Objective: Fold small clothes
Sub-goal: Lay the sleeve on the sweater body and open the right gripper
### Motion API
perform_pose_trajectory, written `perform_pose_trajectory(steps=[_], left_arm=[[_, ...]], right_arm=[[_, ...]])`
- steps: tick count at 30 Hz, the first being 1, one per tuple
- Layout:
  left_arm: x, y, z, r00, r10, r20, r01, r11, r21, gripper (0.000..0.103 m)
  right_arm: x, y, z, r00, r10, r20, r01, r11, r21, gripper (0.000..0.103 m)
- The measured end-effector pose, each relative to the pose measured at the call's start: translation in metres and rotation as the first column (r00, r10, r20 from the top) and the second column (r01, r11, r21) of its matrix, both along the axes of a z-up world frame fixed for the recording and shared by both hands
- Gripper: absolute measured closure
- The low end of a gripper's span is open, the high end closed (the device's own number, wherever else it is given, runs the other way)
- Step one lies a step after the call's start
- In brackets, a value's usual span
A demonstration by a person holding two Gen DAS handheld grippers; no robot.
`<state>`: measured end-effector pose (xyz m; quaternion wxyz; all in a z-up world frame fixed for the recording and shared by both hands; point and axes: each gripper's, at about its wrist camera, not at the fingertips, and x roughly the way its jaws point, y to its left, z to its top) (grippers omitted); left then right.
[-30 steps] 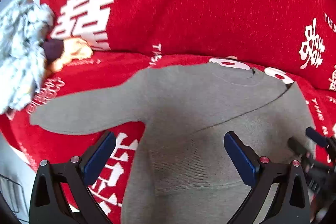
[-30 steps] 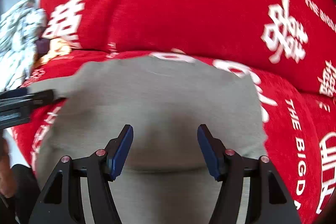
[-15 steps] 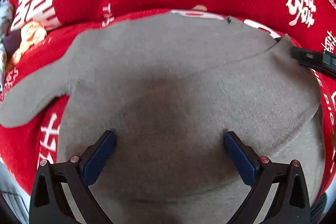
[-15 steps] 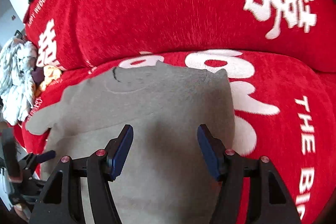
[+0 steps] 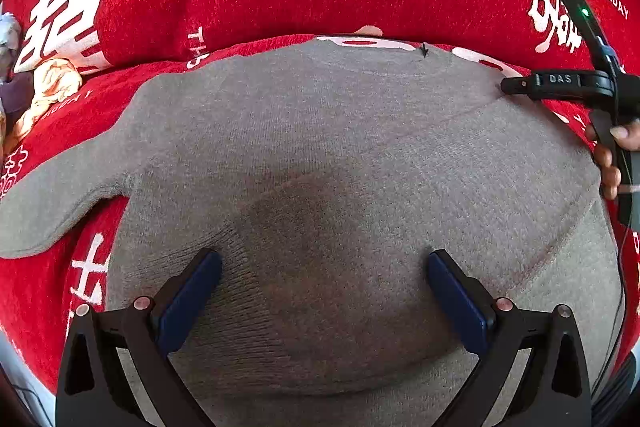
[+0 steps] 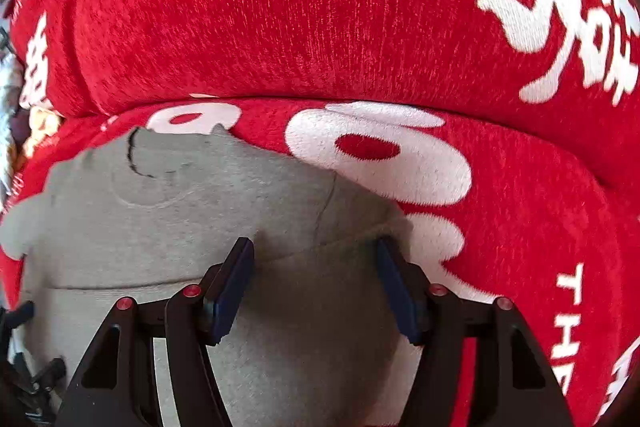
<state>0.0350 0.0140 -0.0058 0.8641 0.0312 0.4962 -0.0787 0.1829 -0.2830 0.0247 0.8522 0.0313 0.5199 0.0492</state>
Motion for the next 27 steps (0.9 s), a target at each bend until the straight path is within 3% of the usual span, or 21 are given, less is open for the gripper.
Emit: perform_pose_trajectory(steps=[3,6,8,13,16,19,20,24,27], left_arm=[[-0.003,0.008,0.006,0.999,0.041,-0.025,-0.042,0.999,-0.004,0.000],[-0.007,0.018,0.009,0.997,0.067,-0.033,-0.068,0.997,-0.047,0.000],[-0.009,0.018,0.005,0.997,0.064,-0.038,-0.065,0.997,-0.029,0.000],[-0.015,0.017,0.003,0.999,0.039,-0.014,-0.039,0.999,0.002,0.000],[-0.019,0.024,0.003,0.999,0.037,-0.013,-0.037,0.999,-0.006,0.000],[-0.023,0.034,0.005,0.999,0.045,-0.015,-0.045,0.999,-0.012,0.000],[-0.026,0.040,0.007,0.998,0.055,-0.015,-0.055,0.998,-0.020,0.000],[-0.033,0.061,0.011,0.997,0.081,-0.019,-0.083,0.993,-0.085,0.000],[-0.035,0.076,0.008,0.993,0.111,-0.033,-0.114,0.989,-0.094,0.000]], right_arm=[[-0.003,0.007,0.012,0.997,-0.071,0.004,0.071,0.992,-0.100,0.036],[-0.025,0.021,0.035,0.996,-0.065,0.059,0.069,0.996,-0.058,0.036],[-0.046,0.037,0.042,0.997,-0.043,0.064,0.046,0.998,-0.047,0.036],[-0.106,0.096,0.036,0.996,0.066,0.055,-0.054,0.982,-0.182,0.035],[-0.121,0.119,0.019,0.995,0.092,0.023,-0.084,0.966,-0.246,0.032],[-0.124,0.128,0.022,0.995,0.079,0.058,-0.057,0.947,-0.317,0.028],[-0.123,0.129,0.025,0.997,0.062,0.049,-0.043,0.947,-0.319,0.028],[-0.138,0.145,0.045,0.995,0.065,0.081,-0.049,0.981,-0.187,0.028],[-0.152,0.179,0.040,0.989,0.124,0.074,-0.108,0.975,-0.195,0.028]])
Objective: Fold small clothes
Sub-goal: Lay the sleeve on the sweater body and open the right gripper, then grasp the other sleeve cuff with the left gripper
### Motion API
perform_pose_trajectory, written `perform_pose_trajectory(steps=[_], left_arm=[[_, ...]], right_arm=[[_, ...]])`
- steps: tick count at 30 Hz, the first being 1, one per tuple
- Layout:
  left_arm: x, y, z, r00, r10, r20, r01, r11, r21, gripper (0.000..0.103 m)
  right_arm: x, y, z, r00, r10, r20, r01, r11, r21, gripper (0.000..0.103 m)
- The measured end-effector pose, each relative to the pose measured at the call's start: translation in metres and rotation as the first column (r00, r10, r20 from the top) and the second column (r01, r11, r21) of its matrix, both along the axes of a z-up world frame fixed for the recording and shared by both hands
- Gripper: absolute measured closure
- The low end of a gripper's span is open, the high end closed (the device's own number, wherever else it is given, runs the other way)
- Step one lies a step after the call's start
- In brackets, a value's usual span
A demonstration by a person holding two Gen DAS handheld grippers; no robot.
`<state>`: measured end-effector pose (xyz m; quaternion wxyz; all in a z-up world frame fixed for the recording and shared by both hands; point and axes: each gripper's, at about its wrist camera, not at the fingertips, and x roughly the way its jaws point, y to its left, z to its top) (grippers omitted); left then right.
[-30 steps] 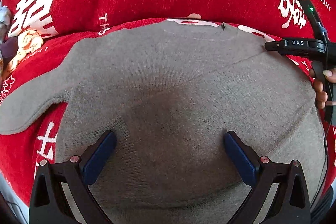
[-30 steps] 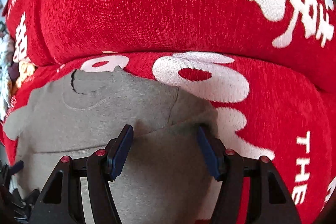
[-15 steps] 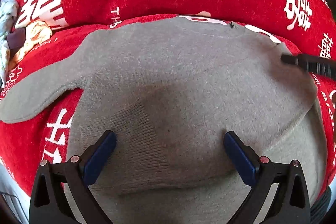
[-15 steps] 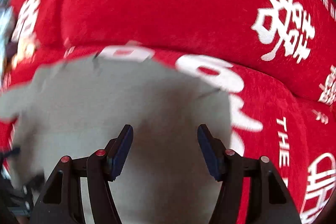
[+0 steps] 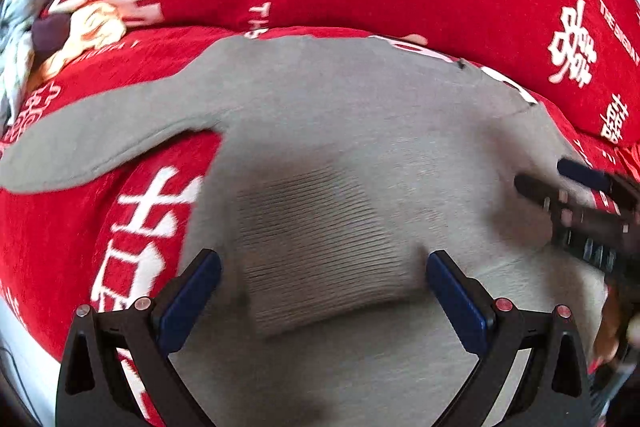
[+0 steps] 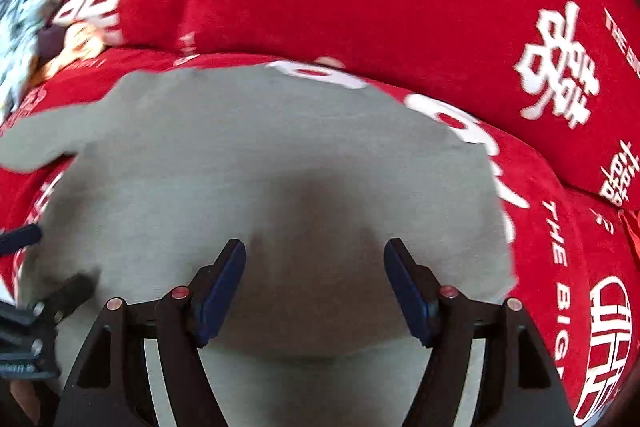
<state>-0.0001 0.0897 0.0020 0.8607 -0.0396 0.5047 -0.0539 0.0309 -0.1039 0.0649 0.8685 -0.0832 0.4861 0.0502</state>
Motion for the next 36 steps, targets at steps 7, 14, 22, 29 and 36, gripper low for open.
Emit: perform_pose_trajectory(steps=[7,14,22,29,36], left_arm=[[-0.006,0.051,0.001,0.995,0.095,0.011,-0.095,0.995,0.027,0.000],[-0.002,0.184,-0.002,0.901,0.433,-0.007,-0.433,0.901,-0.024,0.000],[0.023,0.314,-0.025,0.702,0.711,-0.052,-0.713,0.699,-0.060,0.000],[0.078,0.336,-0.028,0.669,0.744,0.006,-0.742,0.667,0.060,0.000],[0.082,0.351,-0.019,0.631,0.775,0.037,-0.775,0.632,0.004,0.006]], right_arm=[[-0.016,0.057,-0.012,0.997,0.068,0.022,-0.066,0.996,-0.065,0.028],[-0.013,0.084,0.011,0.991,0.132,0.034,-0.132,0.991,0.004,0.028],[-0.019,0.123,0.006,0.978,0.209,0.013,-0.209,0.978,-0.016,0.028],[-0.022,0.128,0.001,0.978,0.208,-0.009,-0.208,0.978,-0.011,0.028],[-0.019,0.109,0.000,0.987,0.162,-0.012,-0.163,0.987,-0.018,0.028]])
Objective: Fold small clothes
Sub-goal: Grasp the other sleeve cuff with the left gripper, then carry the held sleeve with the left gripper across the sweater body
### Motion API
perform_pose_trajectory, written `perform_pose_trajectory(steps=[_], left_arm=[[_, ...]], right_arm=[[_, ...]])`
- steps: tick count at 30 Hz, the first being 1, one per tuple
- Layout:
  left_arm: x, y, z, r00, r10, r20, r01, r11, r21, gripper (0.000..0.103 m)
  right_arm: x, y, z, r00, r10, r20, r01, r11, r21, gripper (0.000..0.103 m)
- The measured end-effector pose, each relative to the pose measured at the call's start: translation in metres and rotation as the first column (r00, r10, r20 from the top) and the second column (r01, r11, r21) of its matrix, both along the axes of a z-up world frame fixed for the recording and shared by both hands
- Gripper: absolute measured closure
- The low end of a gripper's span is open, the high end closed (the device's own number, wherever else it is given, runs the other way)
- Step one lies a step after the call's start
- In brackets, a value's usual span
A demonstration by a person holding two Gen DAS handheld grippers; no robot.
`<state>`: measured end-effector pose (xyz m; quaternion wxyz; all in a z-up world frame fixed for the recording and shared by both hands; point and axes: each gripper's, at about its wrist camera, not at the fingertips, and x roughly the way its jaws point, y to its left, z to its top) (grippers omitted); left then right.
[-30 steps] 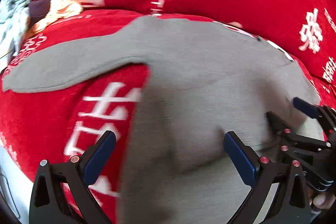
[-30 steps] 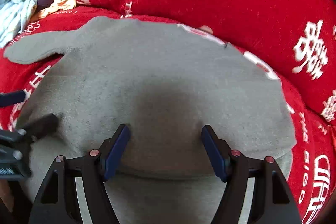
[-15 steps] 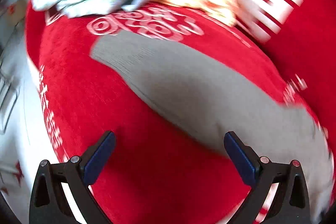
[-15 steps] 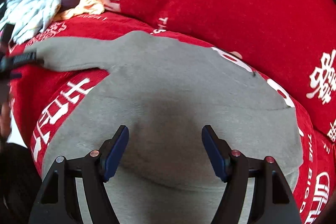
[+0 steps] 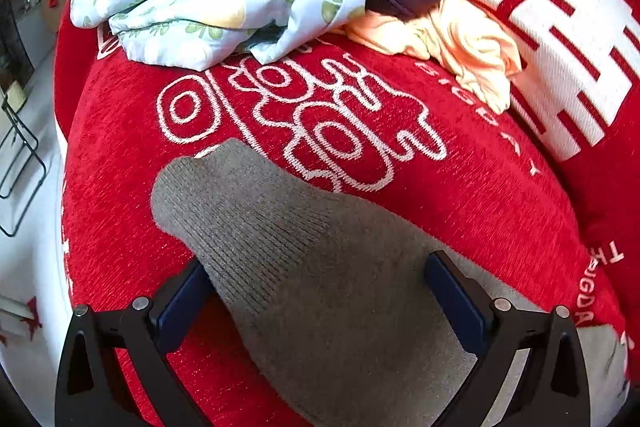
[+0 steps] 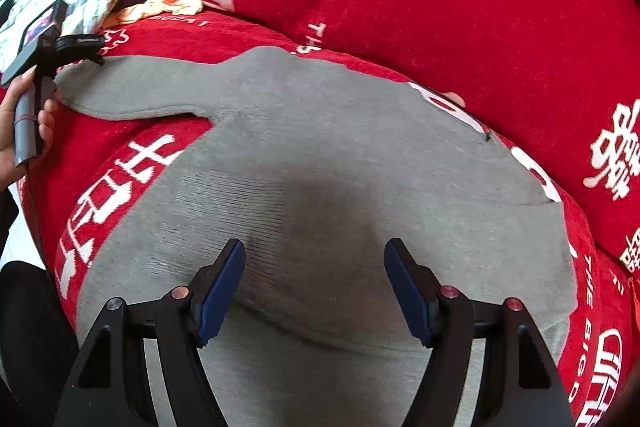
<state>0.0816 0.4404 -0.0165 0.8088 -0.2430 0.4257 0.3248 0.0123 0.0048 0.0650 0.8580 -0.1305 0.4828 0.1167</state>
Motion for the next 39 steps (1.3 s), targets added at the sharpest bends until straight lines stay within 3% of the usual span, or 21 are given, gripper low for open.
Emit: perform_pose_trajectory(steps=[2,3,4,5,10,14,19,22,29,39], left_arm=[[-0.004,0.001,0.005,0.998,0.053,0.013,-0.054,0.998,0.043,0.049],[-0.007,0.002,0.007,0.998,0.050,0.031,-0.051,0.998,0.039,0.061],[-0.008,0.004,0.009,0.998,0.040,0.051,-0.041,0.999,0.022,0.088],[-0.009,0.008,0.009,0.997,0.023,0.077,-0.021,1.000,-0.022,0.090],[-0.019,0.008,0.017,0.993,0.023,0.119,-0.018,0.999,-0.046,0.091],[-0.025,-0.017,0.041,0.985,-0.044,0.166,0.038,0.999,0.036,0.091],[-0.013,-0.061,0.059,0.982,-0.139,0.131,0.129,0.988,0.082,0.091],[0.003,-0.099,0.060,0.970,-0.225,0.088,0.217,0.972,0.085,0.091],[0.023,-0.198,0.060,0.912,-0.411,0.010,0.409,0.908,0.089,0.091],[0.022,-0.278,0.074,0.859,-0.512,-0.031,0.511,0.848,0.143,0.091]], right_arm=[[0.003,-0.005,-0.001,1.000,-0.018,-0.008,0.018,1.000,0.011,0.028],[0.006,-0.007,-0.002,0.999,-0.029,-0.017,0.030,0.999,0.022,0.028],[0.008,-0.007,-0.002,0.999,-0.035,-0.022,0.035,0.999,0.027,0.028],[0.010,-0.006,-0.002,0.999,-0.037,-0.025,0.038,0.999,0.029,0.028],[0.009,0.008,0.004,1.000,0.003,0.001,-0.003,1.000,0.031,0.028],[0.007,0.014,0.006,1.000,0.019,0.018,-0.019,0.999,0.026,0.028],[0.010,-0.005,0.002,0.999,-0.040,0.002,0.040,0.998,0.048,0.028],[0.014,-0.021,-0.001,0.997,-0.076,-0.003,0.076,0.996,0.050,0.028],[0.018,-0.048,0.001,0.992,-0.128,-0.014,0.128,0.990,0.053,0.028],[0.007,-0.086,0.002,0.984,-0.177,-0.020,0.178,0.977,0.115,0.028]])
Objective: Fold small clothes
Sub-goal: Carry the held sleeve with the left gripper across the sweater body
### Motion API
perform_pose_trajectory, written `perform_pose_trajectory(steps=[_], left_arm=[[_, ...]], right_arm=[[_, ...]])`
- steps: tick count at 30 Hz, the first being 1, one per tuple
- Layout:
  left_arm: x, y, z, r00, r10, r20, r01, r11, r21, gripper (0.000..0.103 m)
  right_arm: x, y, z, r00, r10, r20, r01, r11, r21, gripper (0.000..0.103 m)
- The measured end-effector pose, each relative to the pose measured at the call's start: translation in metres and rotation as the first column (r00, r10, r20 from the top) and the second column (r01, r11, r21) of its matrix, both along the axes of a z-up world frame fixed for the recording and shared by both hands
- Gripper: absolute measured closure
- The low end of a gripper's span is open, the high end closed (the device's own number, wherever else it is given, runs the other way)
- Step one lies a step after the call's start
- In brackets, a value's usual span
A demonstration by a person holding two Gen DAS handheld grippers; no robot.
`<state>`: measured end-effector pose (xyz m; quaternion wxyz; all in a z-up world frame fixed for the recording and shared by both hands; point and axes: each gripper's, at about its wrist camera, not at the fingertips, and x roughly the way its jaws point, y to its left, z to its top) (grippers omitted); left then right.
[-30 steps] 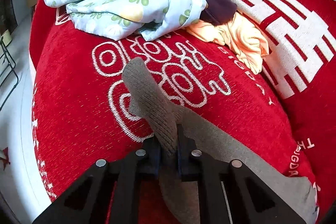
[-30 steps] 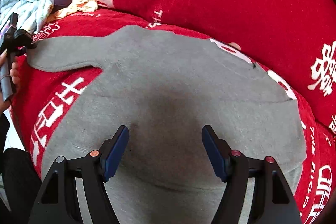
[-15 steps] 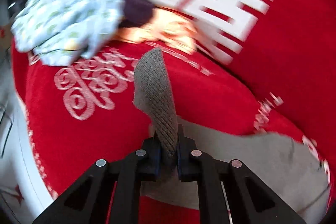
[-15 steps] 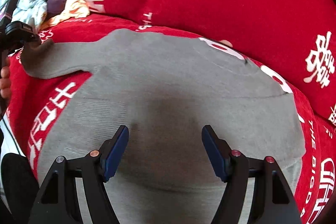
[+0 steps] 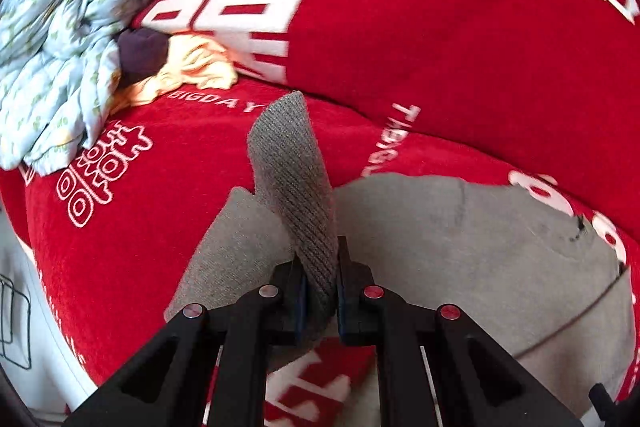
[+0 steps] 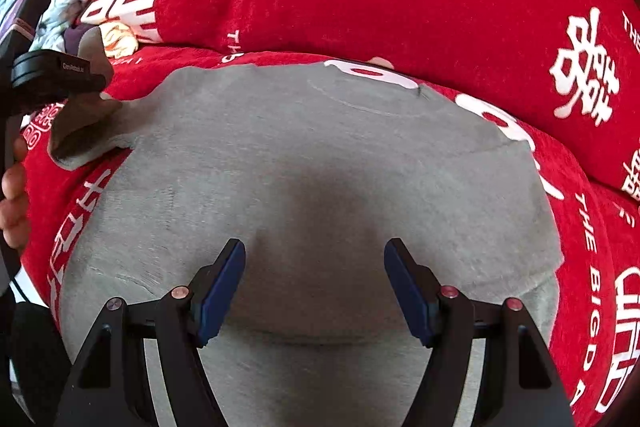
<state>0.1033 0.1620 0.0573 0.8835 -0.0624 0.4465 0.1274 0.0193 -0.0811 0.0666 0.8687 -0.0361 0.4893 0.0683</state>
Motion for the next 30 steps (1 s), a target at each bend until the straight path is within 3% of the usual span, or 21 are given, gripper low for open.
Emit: perform_pose_trajectory(steps=[14,23,30], left_arm=[[-0.006,-0.080,0.006,0.994,-0.103,-0.046,0.104,0.994,0.027,0.091],[-0.018,-0.116,0.010,0.986,-0.162,-0.047,0.164,0.986,0.041,0.091],[-0.035,-0.141,0.013,0.977,-0.206,-0.047,0.209,0.975,0.069,0.091]], right_arm=[[-0.016,-0.040,-0.007,0.999,-0.050,0.016,0.049,0.998,0.045,0.028],[-0.023,-0.047,-0.006,1.000,-0.011,0.008,0.011,1.000,0.027,0.028],[-0.032,-0.054,-0.005,1.000,-0.016,0.022,0.015,0.998,0.065,0.028]])
